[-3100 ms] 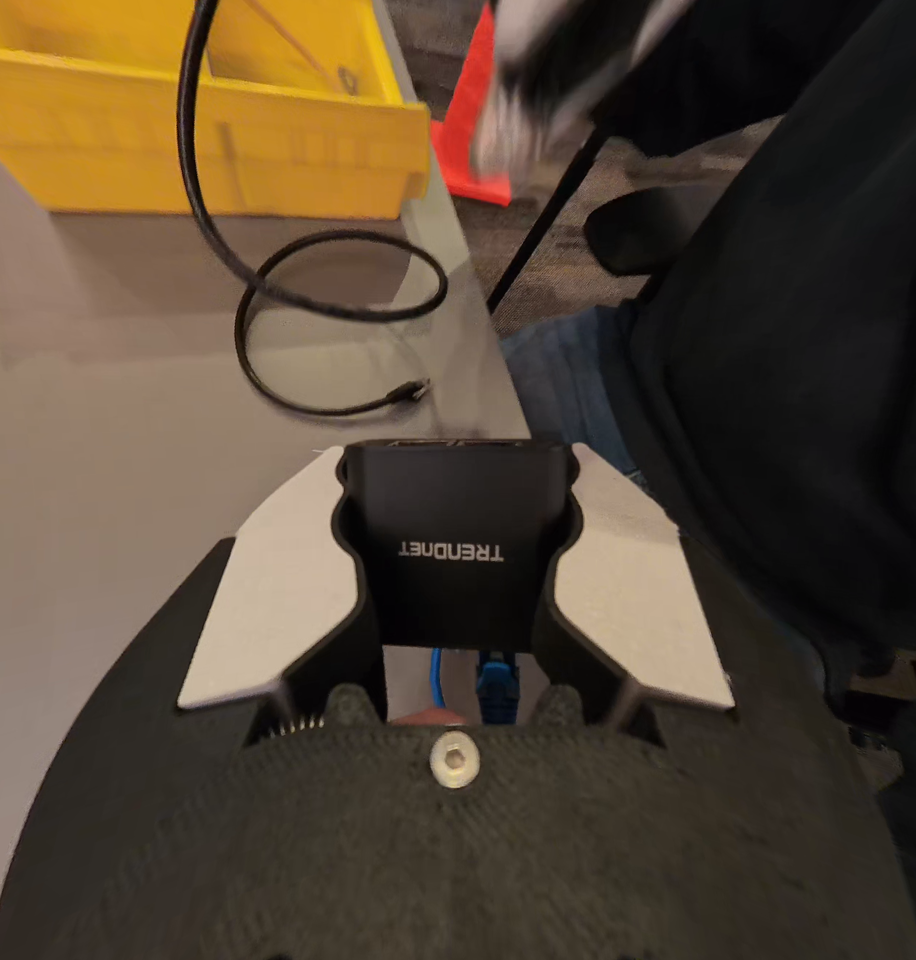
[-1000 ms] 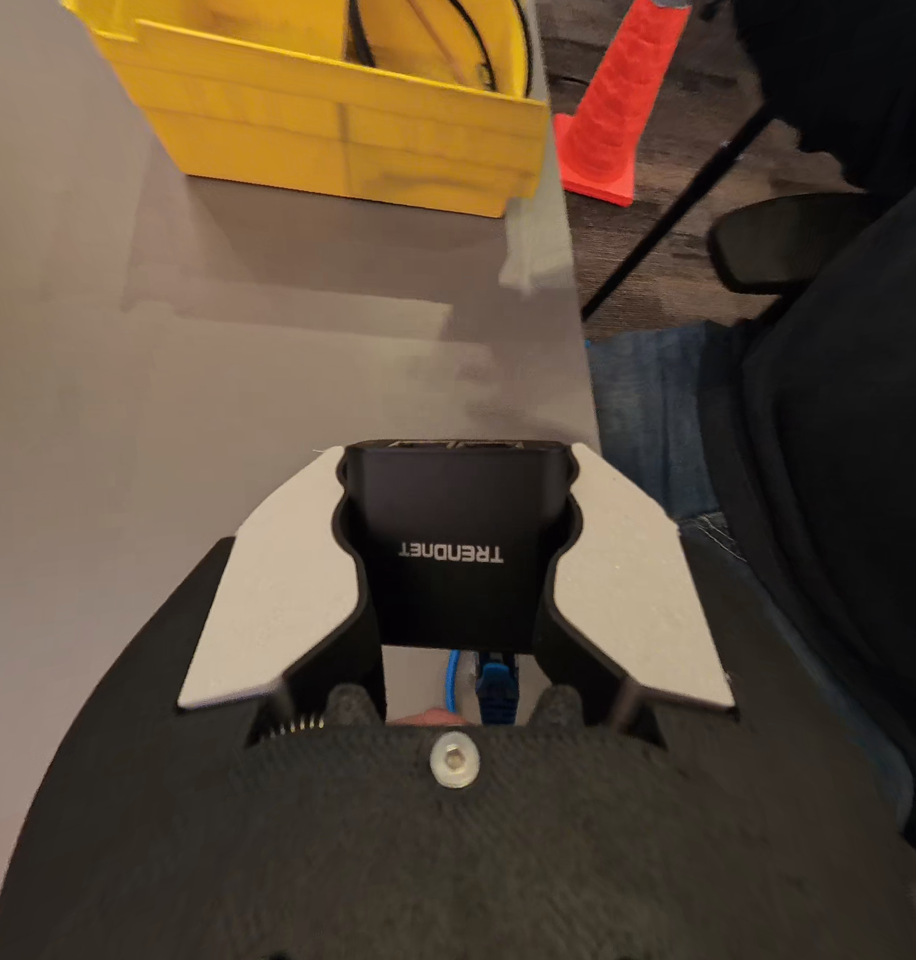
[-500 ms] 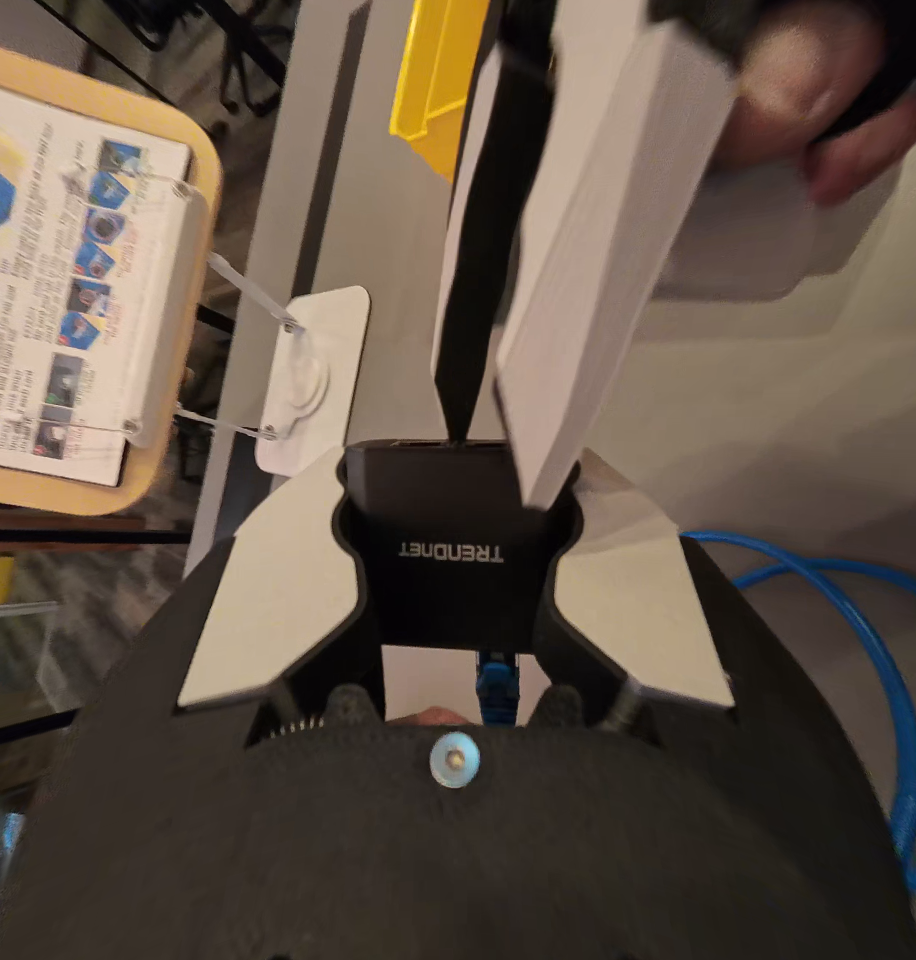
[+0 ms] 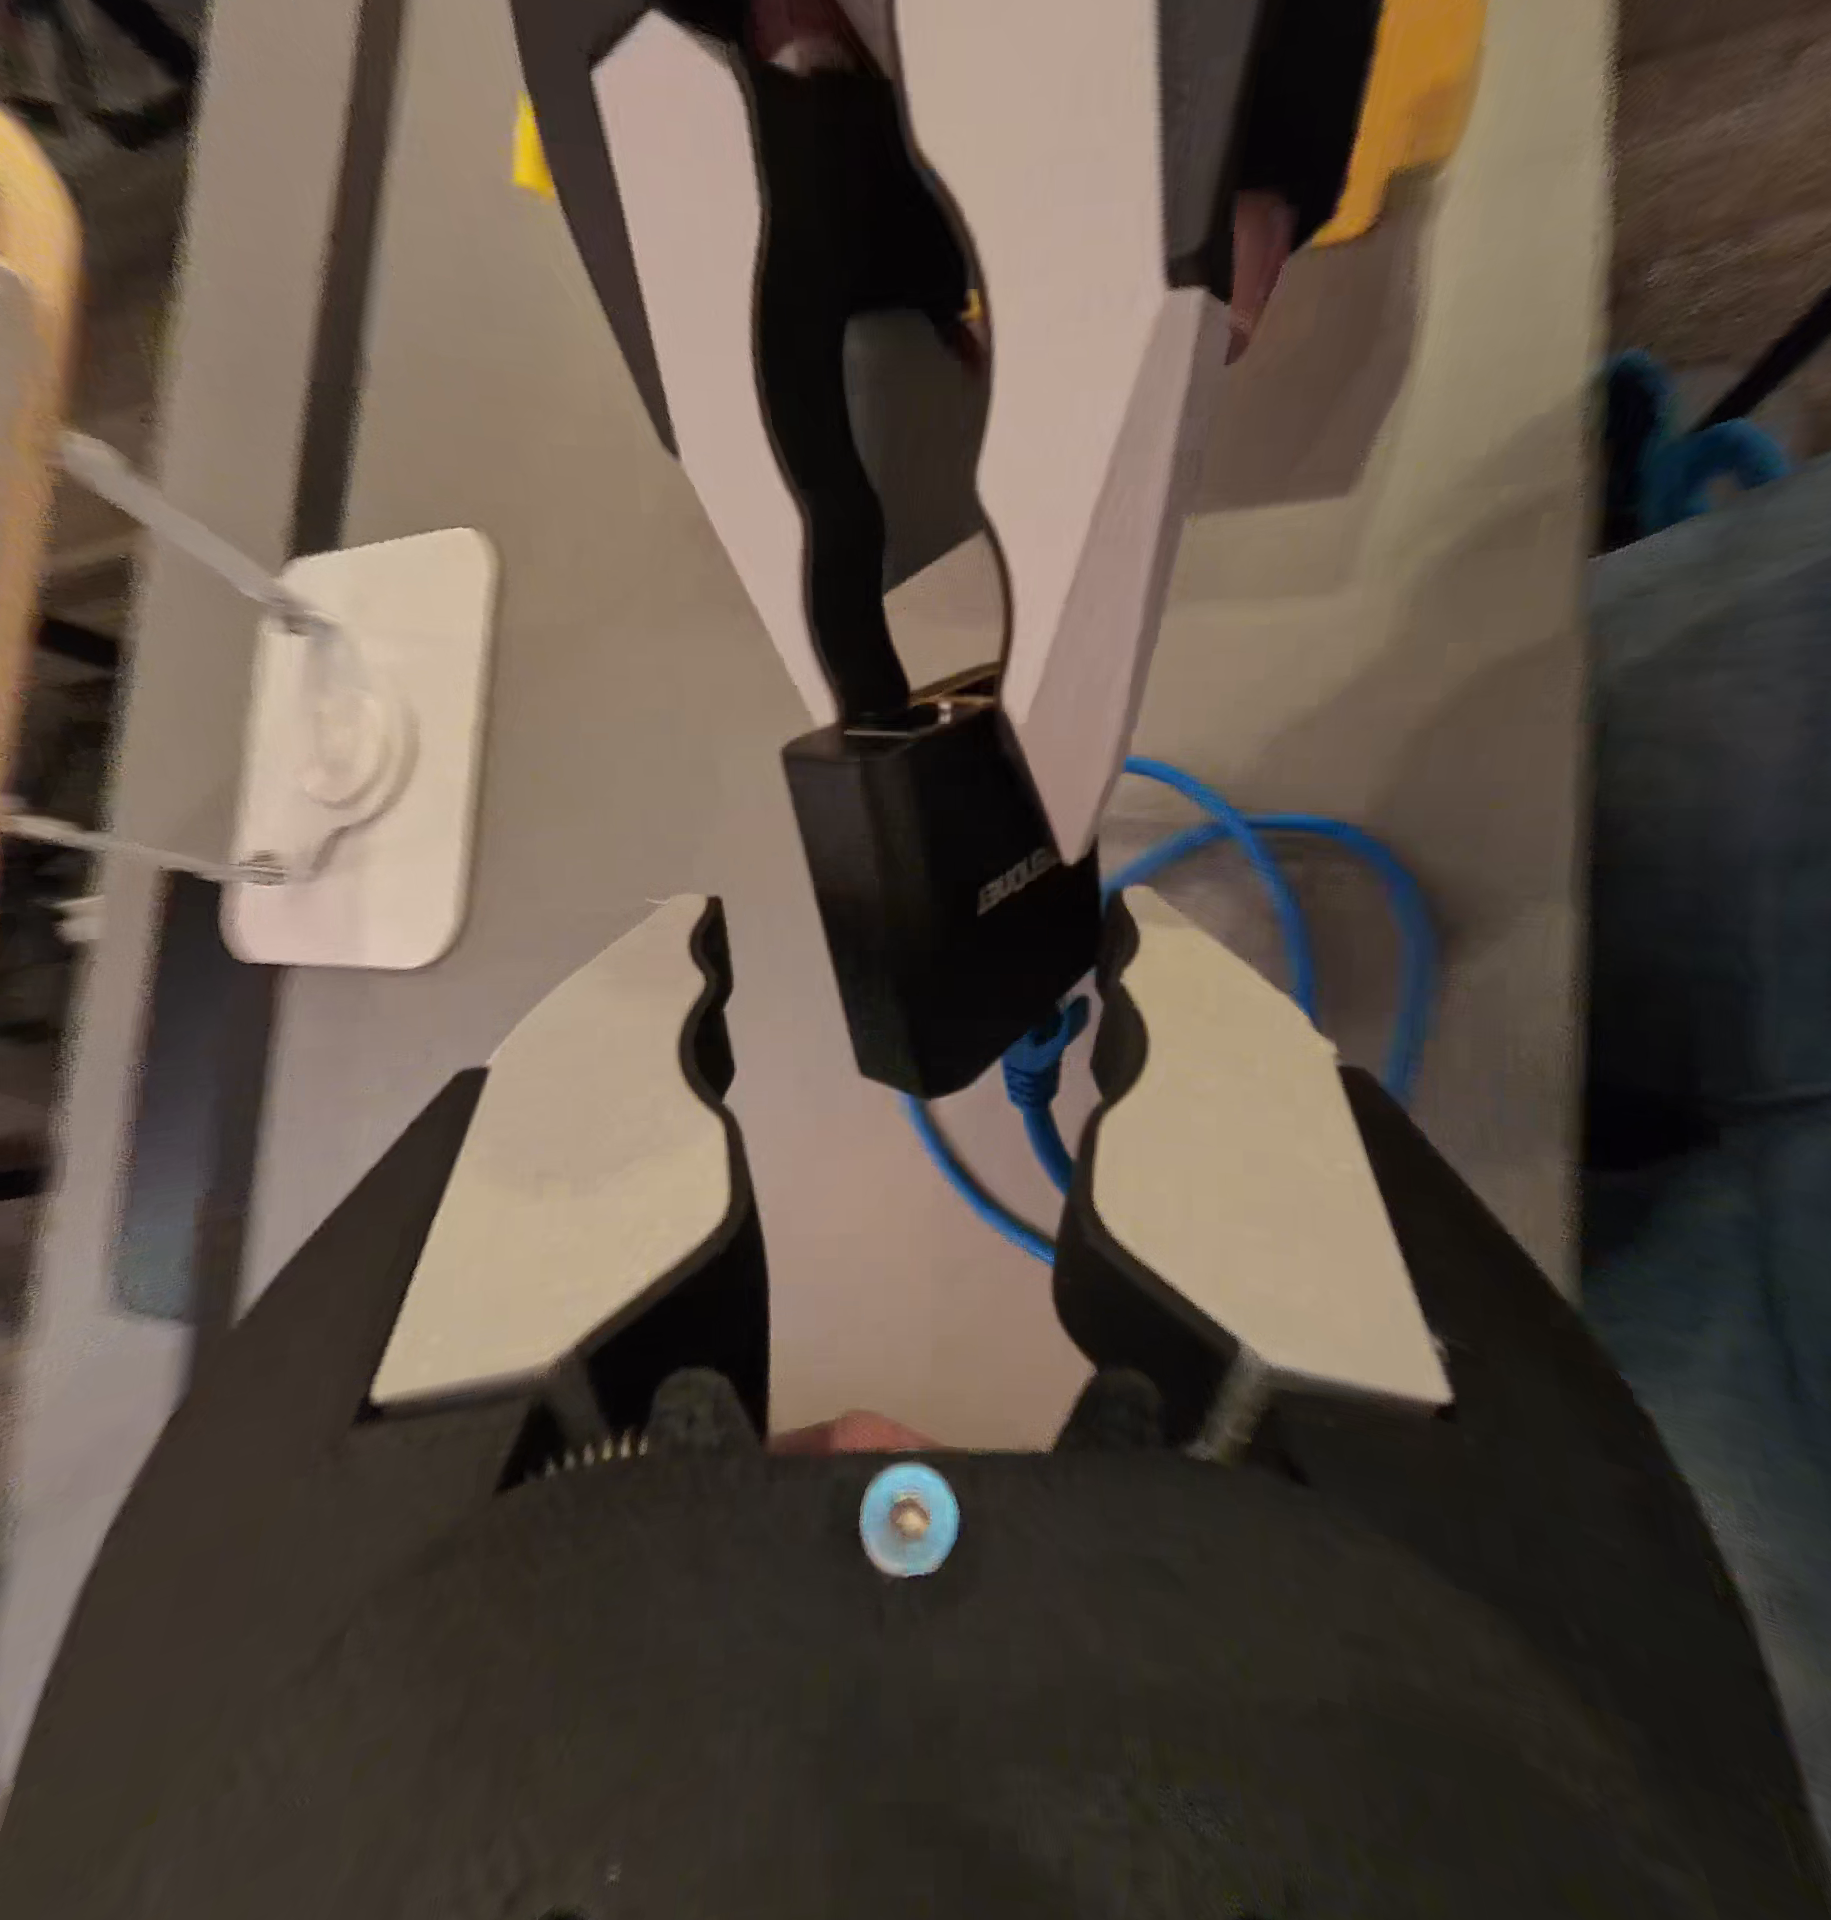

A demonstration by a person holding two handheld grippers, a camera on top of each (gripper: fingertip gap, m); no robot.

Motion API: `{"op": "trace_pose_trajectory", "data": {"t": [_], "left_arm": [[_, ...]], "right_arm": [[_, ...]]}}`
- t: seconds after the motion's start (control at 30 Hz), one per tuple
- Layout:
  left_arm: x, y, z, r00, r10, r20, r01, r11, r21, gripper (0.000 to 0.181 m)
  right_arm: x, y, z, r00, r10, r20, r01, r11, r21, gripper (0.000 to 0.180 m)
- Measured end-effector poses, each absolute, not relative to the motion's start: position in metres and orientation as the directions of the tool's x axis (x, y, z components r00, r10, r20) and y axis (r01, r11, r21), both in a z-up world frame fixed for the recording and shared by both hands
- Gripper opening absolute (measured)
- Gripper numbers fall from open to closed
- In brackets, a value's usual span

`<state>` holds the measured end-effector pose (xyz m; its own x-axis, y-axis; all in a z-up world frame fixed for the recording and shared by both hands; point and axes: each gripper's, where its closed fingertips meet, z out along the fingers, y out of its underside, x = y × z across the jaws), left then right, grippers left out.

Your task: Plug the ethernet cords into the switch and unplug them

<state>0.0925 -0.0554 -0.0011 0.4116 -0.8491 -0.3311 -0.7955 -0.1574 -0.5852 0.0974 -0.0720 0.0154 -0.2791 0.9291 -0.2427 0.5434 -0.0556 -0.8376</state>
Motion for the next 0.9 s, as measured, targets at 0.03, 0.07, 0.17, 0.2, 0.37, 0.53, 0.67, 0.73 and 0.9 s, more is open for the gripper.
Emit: {"op": "trace_pose_trajectory", "data": {"t": [0.03, 0.07, 0.17, 0.2, 0.37, 0.53, 0.67, 0.73, 0.9], "left_arm": [[0.097, -0.063, 0.0, 0.398, -0.884, -0.246, -0.77, -0.176, -0.613, 0.061], [0.102, -0.07, 0.001, 0.375, -0.912, -0.166, -0.748, -0.192, -0.635, 0.052], [0.109, -0.075, 0.005, 0.363, -0.929, -0.066, -0.698, -0.224, -0.68, 0.028], [0.108, -0.072, 0.006, 0.384, -0.922, -0.057, -0.678, -0.239, -0.695, 0.026], [0.096, -0.053, 0.024, 0.547, -0.837, 0.026, -0.454, -0.322, -0.831, 0.025], [0.085, -0.038, 0.039, 0.673, -0.701, 0.238, -0.093, -0.398, -0.913, 0.025], [0.085, -0.032, 0.049, 0.657, -0.642, 0.395, 0.141, -0.41, -0.901, 0.025], [0.09, -0.032, 0.051, 0.643, -0.631, 0.434, 0.198, -0.41, -0.89, 0.024], [0.094, -0.038, 0.054, 0.634, -0.654, 0.414, 0.193, -0.384, -0.903, 0.025]], "right_arm": [[0.099, -0.075, 0.017, -0.317, 0.923, -0.22, 0.559, -0.006, -0.829, 0.023], [0.102, -0.076, 0.017, -0.344, 0.919, -0.192, 0.585, 0.05, -0.809, 0.023], [0.105, -0.08, 0.019, -0.421, 0.903, -0.084, 0.614, 0.215, -0.759, 0.023], [0.104, -0.077, 0.021, -0.418, 0.907, -0.051, 0.62, 0.244, -0.746, 0.023], [0.099, -0.052, 0.055, -0.279, 0.957, 0.08, 0.486, 0.212, -0.848, 0.029], [0.108, -0.04, 0.046, -0.048, 0.998, 0.029, 0.425, 0.047, -0.904, 0.047], [0.09, -0.055, 0.006, 0.037, 0.999, -0.016, 0.429, -0.031, -0.903, 0.054], [0.08, -0.057, 0.001, 0.067, 0.997, -0.028, 0.395, -0.052, -0.917, 0.048], [0.079, -0.054, 0.003, 0.044, 0.999, 0.004, 0.392, -0.014, -0.92, 0.011]]}}
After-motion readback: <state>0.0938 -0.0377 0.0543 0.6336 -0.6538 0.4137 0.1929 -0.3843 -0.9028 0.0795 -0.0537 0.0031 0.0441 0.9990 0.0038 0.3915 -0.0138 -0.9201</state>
